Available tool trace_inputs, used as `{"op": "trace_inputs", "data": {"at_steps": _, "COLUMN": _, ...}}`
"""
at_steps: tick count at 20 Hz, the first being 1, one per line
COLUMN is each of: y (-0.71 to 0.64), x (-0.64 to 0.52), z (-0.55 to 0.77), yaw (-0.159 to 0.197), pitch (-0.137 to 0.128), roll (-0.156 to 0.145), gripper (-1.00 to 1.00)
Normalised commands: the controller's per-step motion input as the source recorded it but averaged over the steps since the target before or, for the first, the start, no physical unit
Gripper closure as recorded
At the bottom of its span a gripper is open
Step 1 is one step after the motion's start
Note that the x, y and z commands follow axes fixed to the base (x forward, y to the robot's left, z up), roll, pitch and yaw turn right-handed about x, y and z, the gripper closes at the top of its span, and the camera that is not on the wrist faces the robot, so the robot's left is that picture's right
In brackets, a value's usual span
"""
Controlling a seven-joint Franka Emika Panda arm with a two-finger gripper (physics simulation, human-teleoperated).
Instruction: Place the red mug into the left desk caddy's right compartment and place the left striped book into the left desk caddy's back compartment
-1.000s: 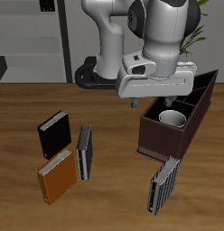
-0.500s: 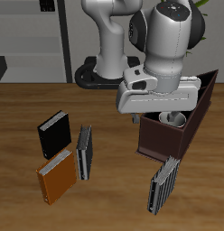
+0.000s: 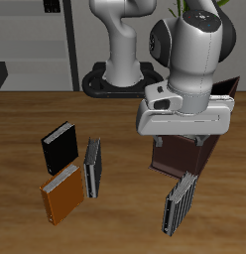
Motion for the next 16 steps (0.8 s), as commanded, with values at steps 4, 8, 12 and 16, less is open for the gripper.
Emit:
{"op": "trace_inputs", "data": {"at_steps": 4, "y": 0.15, "x": 0.13, "z": -0.11, "yaw": -0.039, "pitch": -0.002, "roll": 0.007, "gripper": -1.00}}
{"op": "trace_inputs", "data": {"at_steps": 8, "y": 0.12, "x": 0.22, "z": -0.25, "yaw": -0.071, "pitch": -0.002, "roll": 0.018, "gripper": -1.00}}
{"op": "trace_inputs", "data": {"at_steps": 12, "y": -0.08, "x": 0.14, "z": -0.24, "yaw": -0.069, "pitch": -0.005, "roll": -0.003, "gripper": -1.00}}
{"op": "trace_inputs", "data": {"at_steps": 16, "y": -0.07, "x": 0.09, "z": -0.29, "yaw": -0.055, "pitch": -0.005, "roll": 0.016, "gripper": -1.00}}
